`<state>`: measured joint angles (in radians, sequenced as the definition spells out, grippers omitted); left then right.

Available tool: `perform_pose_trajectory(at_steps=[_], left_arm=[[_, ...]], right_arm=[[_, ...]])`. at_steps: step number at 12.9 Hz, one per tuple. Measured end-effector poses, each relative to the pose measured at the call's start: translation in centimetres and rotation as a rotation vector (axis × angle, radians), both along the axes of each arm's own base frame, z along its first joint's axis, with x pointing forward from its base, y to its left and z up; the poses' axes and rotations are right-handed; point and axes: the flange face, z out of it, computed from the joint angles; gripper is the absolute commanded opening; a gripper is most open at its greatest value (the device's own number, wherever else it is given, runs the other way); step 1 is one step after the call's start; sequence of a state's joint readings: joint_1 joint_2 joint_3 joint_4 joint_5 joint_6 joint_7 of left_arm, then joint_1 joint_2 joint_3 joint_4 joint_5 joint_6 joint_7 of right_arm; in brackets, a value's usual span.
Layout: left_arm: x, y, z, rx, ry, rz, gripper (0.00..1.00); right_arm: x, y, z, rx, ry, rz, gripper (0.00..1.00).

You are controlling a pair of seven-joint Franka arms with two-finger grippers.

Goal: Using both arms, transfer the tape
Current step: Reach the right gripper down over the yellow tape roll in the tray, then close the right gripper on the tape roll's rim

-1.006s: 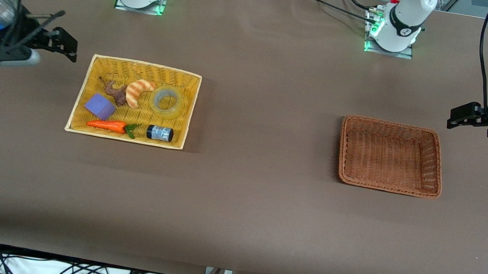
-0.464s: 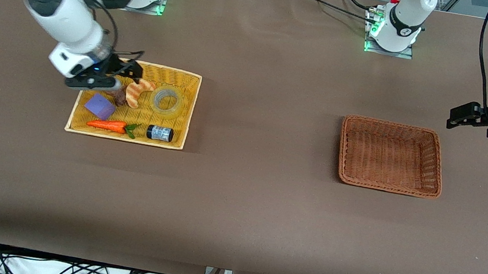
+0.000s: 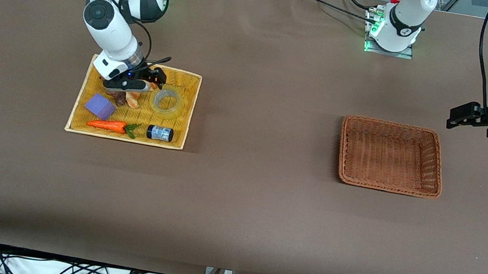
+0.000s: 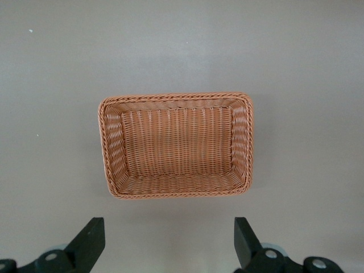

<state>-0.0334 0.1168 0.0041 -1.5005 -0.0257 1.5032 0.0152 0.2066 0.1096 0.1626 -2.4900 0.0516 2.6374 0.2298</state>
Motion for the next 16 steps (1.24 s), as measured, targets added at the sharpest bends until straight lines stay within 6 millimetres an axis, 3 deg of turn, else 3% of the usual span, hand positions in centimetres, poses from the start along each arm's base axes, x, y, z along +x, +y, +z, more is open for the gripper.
perform_pose_trajectory(at_steps=[4, 9, 13, 16], left_arm=[[0.0, 0.0, 0.0, 0.000, 0.000, 0.000, 1.00], [0.0, 0.0, 0.0, 0.000, 0.000, 0.000, 1.00], [0.0, 0.0, 0.0, 0.000, 0.000, 0.000, 1.00], [0.0, -0.1, 0.0, 0.000, 0.000, -0.001, 1.00]], right_arm=[[0.2, 0.2, -3.7, 0.014, -0.004, -0.004, 0.94], [0.3, 0.8, -4.3, 0.016, 0.001, 0.005, 0.02], [1.2, 1.2, -3.9, 0.024, -0.013, 0.001, 0.00], [3.4, 2.1, -1.7, 0.022, 0.003, 0.004, 0.00]])
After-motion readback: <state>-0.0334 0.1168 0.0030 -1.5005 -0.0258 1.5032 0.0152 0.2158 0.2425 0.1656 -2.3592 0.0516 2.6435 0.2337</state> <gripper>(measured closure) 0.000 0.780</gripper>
